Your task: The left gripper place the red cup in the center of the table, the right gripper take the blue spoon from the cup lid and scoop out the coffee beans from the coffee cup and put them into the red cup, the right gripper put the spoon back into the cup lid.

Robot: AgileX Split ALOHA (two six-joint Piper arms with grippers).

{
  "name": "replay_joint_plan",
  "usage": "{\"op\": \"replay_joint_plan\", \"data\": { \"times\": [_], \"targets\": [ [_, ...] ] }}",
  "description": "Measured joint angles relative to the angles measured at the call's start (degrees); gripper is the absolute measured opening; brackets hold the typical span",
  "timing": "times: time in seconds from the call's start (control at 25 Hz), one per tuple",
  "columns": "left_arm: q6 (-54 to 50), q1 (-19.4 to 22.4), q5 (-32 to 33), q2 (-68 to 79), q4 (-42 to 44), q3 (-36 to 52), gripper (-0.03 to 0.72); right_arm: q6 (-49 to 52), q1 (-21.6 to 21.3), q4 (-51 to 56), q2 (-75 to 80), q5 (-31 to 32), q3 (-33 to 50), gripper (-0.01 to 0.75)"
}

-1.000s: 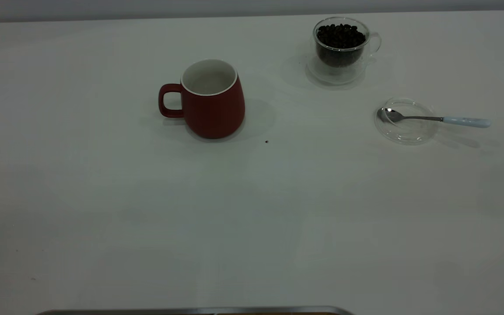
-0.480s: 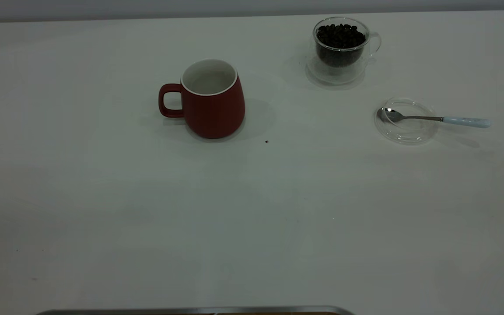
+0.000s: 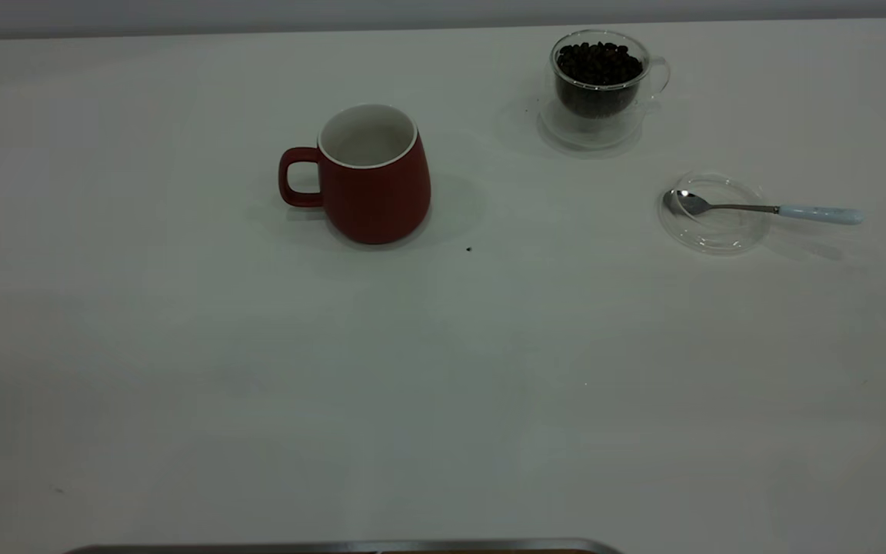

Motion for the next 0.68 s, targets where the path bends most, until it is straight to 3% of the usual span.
{"op": "replay_joint_plan", "data": {
  "times": [0.68],
  "targets": [
    [-0.11, 0.00, 0.00, 0.00, 0.00, 0.00, 0.577, 4.22, 0.00, -0.20, 0.00, 0.00, 0.00, 0.237]
  ]
}}
